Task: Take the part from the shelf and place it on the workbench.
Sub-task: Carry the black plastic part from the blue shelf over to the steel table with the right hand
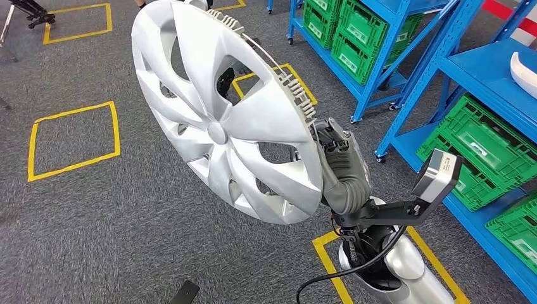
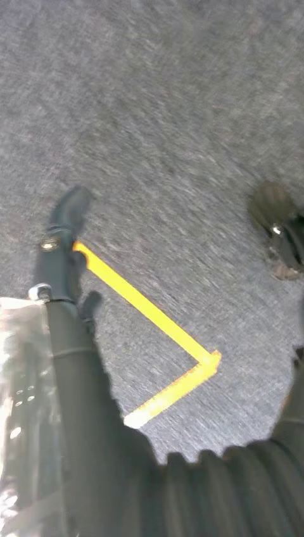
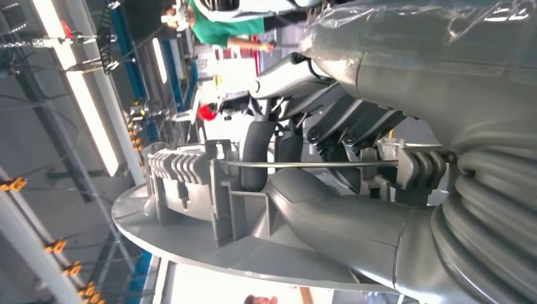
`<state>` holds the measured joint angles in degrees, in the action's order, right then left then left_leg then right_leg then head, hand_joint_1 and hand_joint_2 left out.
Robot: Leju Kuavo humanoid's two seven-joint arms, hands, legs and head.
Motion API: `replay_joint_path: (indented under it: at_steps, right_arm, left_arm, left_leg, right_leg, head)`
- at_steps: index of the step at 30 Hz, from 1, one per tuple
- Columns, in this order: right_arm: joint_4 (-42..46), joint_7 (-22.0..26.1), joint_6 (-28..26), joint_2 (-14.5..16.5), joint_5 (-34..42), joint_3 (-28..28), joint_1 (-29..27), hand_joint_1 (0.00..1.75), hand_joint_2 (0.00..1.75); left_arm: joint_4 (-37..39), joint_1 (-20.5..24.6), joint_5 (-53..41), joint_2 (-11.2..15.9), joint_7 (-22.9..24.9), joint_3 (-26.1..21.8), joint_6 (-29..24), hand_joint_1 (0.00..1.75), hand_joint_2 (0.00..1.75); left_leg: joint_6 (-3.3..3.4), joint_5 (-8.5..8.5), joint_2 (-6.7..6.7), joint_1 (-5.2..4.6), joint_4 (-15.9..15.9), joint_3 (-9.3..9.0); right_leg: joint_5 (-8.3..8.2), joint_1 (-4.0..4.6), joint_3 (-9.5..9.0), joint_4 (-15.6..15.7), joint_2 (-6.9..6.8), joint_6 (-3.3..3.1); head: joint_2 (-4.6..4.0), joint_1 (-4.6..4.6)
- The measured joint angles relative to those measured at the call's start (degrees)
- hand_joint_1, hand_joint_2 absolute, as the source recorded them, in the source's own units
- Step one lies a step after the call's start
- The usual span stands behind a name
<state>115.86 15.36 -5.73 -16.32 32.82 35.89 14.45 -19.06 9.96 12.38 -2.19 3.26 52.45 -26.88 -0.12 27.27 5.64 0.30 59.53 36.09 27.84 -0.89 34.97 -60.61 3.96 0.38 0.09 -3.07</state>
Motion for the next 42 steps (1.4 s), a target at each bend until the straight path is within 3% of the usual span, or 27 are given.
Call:
replay_joint_path:
  at_steps: [2,4,6,8,9,10,11,13,15,17,18,20,22,23,24,25,27,28,29,31,33,35,37,39,40,42]
  right_arm:
    - [-0.03,-0.04,0.00,-0.03,0.20,0.03,0.12,1.75,1.75]
    - [-0.07,-0.05,0.00,-0.04,0.26,0.03,0.29,1.75,1.75]
    - [-0.14,-0.02,0.02,-0.03,0.37,0.02,0.52,1.75,1.75]
    - [-0.25,-0.02,0.06,-0.03,0.59,0.03,0.63,1.75,1.75]
    - [-0.33,-0.05,0.08,-0.03,0.68,0.04,0.65,1.75,1.75]
    - [-0.40,-0.08,0.10,-0.03,0.76,0.05,0.69,1.75,1.75]
    - [-0.46,-0.12,0.13,-0.03,0.80,0.05,0.77,1.75,1.75]
    - [-0.50,-0.15,0.20,-0.02,0.80,0.05,0.98,1.75,1.75]
    - [-0.59,-0.18,0.25,-0.02,0.80,0.05,1.25,1.75,1.75]
    - [-0.81,-0.21,0.27,-0.02,0.80,0.08,1.51,1.75,1.75]
    - [-0.91,-0.23,0.28,-0.01,0.80,0.10,1.64,1.75,1.75]
    - [-1.06,-0.25,0.32,-0.01,0.80,0.10,1.81,1.75,1.75]
    - [-1.24,-0.25,0.35,-0.04,0.80,0.13,1.86,1.75,1.75]
    - [-1.37,-0.25,0.35,-0.05,0.80,0.16,1.83,1.75,1.75]
    - [-1.52,-0.26,0.36,-0.08,0.80,0.21,1.81,1.75,1.75]
    - [-1.67,-0.28,0.36,-0.10,0.80,0.25,1.79,1.75,1.75]
    - [-1.84,-0.30,0.38,-0.13,0.80,0.28,1.82,1.75,1.75]
    - [-1.90,-0.30,0.38,-0.15,0.80,0.28,1.86,1.75,1.75]
    - [-1.95,-0.29,0.39,-0.15,0.85,0.28,1.91,1.75,1.75]
    - [-2.04,-0.31,0.45,-0.17,0.99,0.30,2.04,1.75,1.75]
    - [-2.09,-0.37,0.50,-0.18,1.11,0.32,2.14,1.75,1.75]
    - [-2.15,-0.37,0.51,-0.16,1.13,0.33,2.28,1.75,1.75]
    - [-2.21,-0.35,0.55,-0.14,1.14,0.35,2.46,1.75,1.75]
    - [-2.32,-0.38,0.60,-0.14,1.21,0.42,2.57,1.75,1.75]
    - [-2.39,-0.41,0.62,-0.14,1.25,0.48,2.58,1.75,1.75]
    - [-2.49,-0.45,0.70,-0.14,1.32,0.61,2.67,1.75,1.75]
  left_arm:
    - [0.07,-0.21,0.11,-0.05,0.29,-0.04,-0.03,0.00,1.75]
    - [0.14,-0.41,0.19,-0.08,0.53,-0.06,-0.12,0.00,1.75]
    - [0.20,-0.36,0.35,-0.10,0.74,-0.10,-0.17,0.00,1.75]
    - [0.24,-0.39,0.69,-0.12,0.95,-0.14,-0.17,0.00,1.75]
    - [0.27,-0.51,0.90,-0.12,1.05,-0.16,-0.17,0.00,1.75]
    - [0.31,-0.63,1.04,-0.12,1.16,-0.17,-0.16,0.00,1.75]
    - [0.34,-0.71,1.14,-0.12,1.24,-0.21,-0.16,0.00,1.75]
    - [0.39,-0.68,1.20,-0.12,1.36,-0.28,-0.16,0.00,1.75]
    - [0.41,-0.60,1.21,-0.16,1.51,-0.33,-0.15,0.00,1.75]
    - [0.51,-0.73,1.23,-0.16,1.81,-0.38,-0.16,0.00,1.75]
    - [0.57,-0.82,1.23,-0.14,1.97,-0.41,-0.18,0.00,1.75]
    - [0.64,-0.78,1.23,-0.09,2.16,-0.45,-0.27,0.00,1.75]
    - [0.67,-0.62,1.22,-0.10,2.20,-0.46,-0.34,0.00,1.75]
    - [0.68,-0.59,1.22,-0.13,2.20,-0.47,-0.34,0.00,1.75]
    - [0.71,-0.61,1.22,-0.14,2.21,-0.47,-0.34,0.00,1.75]
    - [0.75,-0.63,1.22,-0.14,2.24,-0.47,-0.33,0.00,1.75]
    - [0.81,-0.63,1.21,-0.16,2.28,-0.47,-0.30,0.00,1.75]
    - [0.83,-0.60,1.21,-0.19,2.30,-0.47,-0.25,0.00,1.75]
    - [0.85,-0.56,1.20,-0.21,2.31,-0.47,-0.19,0.00,1.75]
    - [0.88,-0.57,1.21,-0.26,2.34,-0.47,-0.08,0.00,1.75]
    - [0.92,-0.75,1.22,-0.26,2.37,-0.47,-0.07,0.00,1.75]
    - [0.96,-0.78,1.22,-0.23,2.39,-0.47,-0.08,0.00,1.75]
    - [0.98,-0.59,1.23,-0.22,2.41,-0.47,-0.07,0.00,1.75]
    - [1.01,-0.57,1.25,-0.22,2.47,-0.47,-0.05,0.00,1.75]
    - [1.03,-0.63,1.25,-0.22,2.51,-0.47,-0.04,0.00,1.75]
    - [1.07,-0.69,1.26,-0.22,2.62,-0.47,-0.02,0.00,1.75]
  left_leg:
    - [-0.71,-0.18,0.85,0.25,-0.09,0.35]
    - [-1.39,0.63,-0.80,0.12,0.91,0.80]
    - [-2.07,3.28,-3.76,0.11,5.83,3.01]
    - [-2.58,5.86,-4.74,0.44,12.48,6.21]
    - [-2.74,5.98,-4.80,0.57,14.04,7.00]
    - [-2.83,5.07,-4.86,0.67,13.53,6.75]
    - [-2.83,3.31,-5.12,0.74,10.90,5.39]
    - [-2.52,0.20,-6.93,0.49,3.48,1.60]
    - [-1.73,-0.50,-8.29,-0.03,-0.29,-0.22]
    - [-0.82,-0.36,-7.60,-0.33,-0.57,-0.25]
    - [-0.46,-0.44,-7.11,-0.28,-0.73,-0.32]
    - [0.27,-0.61,-6.22,-0.06,-1.05,-0.52]
    - [0.74,-0.60,-5.25,-0.03,-1.10,-0.57]
    - [0.88,-0.56,-4.69,-0.12,-1.06,-0.58]
    - [0.94,-0.52,-4.06,-0.22,-0.99,-0.59]
    - [0.98,-0.46,-3.40,-0.30,-0.89,-0.61]
    - [0.88,-0.27,-1.95,-0.32,-0.55,-0.63]
    - [0.71,-0.16,-1.28,-0.32,-0.34,-0.53]
    - [0.49,-0.08,-0.61,-0.26,-0.10,-0.34]
    - [-0.14,-0.20,0.48,0.03,0.09,0.21]
    - [-0.86,-0.30,1.16,0.32,0.01,0.48]
    - [-1.54,0.85,-0.66,0.19,1.55,1.11]
    - [-2.11,3.72,-3.51,0.19,7.21,3.65]
    - [-2.55,5.85,-4.50,0.49,13.40,6.68]
    - [-2.71,5.59,-4.67,0.66,14.29,7.16]
    - [-2.86,2.34,-5.35,0.90,9.72,4.89]
  right_leg:
    - [0.12,0.13,-0.28,0.67,-0.76,-0.25]
    - [-0.09,-0.05,-0.83,1.30,-1.98,-0.76]
    - [-0.07,-0.13,-1.41,1.71,-3.41,-1.21]
    - [0.14,-0.08,-1.67,1.71,-4.88,-1.40]
    - [0.25,-0.08,-1.76,1.69,-5.56,-1.38]
    - [0.37,-0.09,-1.86,1.67,-6.20,-1.30]
    - [0.53,-0.10,-2.02,1.65,-6.81,-1.17]
    - [0.92,0.06,-2.39,1.59,-7.89,-0.70]
    - [1.21,0.31,-2.65,1.60,-8.81,-0.08]
    - [1.33,0.30,-2.97,1.86,-9.72,0.57]
    - [1.60,0.16,-3.12,1.85,-9.55,0.90]
    - [3.45,-0.08,-2.22,-0.50,-7.30,1.25]
    - [6.80,-0.15,1.18,-7.33,-4.72,1.20]
    - [8.06,-0.12,3.20,-11.10,-4.31,1.15]
    - [8.41,-0.09,4.72,-13.61,-4.18,1.10]
    - [7.60,-0.08,5.34,-14.11,-4.10,1.02]
    - [3.25,-0.09,3.70,-8.90,-3.30,0.68]
    - [1.38,-0.16,2.31,-5.41,-2.14,0.47]
    - [0.24,-0.22,1.06,-2.30,-1.10,0.34]
    - [0.20,-0.11,0.02,0.14,-0.07,0.19]
    - [0.16,0.00,-0.30,0.80,-1.08,-0.17]
    - [0.00,-0.15,-0.96,1.49,-2.40,-0.71]
    - [0.09,-0.15,-1.57,1.84,-3.88,-1.11]
    - [0.34,-0.09,-1.86,1.83,-5.38,-1.28]
    - [0.48,-0.09,-1.98,1.82,-6.08,-1.24]
    - [0.83,-0.11,-2.32,1.76,-7.26,-0.94]
  head:
    - [0.00,-0.07]
    - [0.00,0.15]
    - [0.00,0.58]
    - [0.00,0.74]
    - [0.00,0.75]
    - [0.00,0.76]
    - [0.00,0.76]
    - [0.00,0.79]
    - [0.00,0.76]
    - [0.00,0.70]
    - [0.00,0.67]
    - [0.00,0.48]
    - [0.00,0.11]
    - [0.00,-0.06]
    - [0.00,-0.11]
    - [0.00,-0.12]
    - [0.00,-0.14]
    - [0.00,-0.09]
    - [0.00,-0.09]
    - [0.00,-0.15]
    - [0.01,-0.33]
    - [0.01,-0.10]
    - [0.00,0.29]
    - [0.00,0.41]
    - [0.00,0.44]
    - [0.00,0.47]
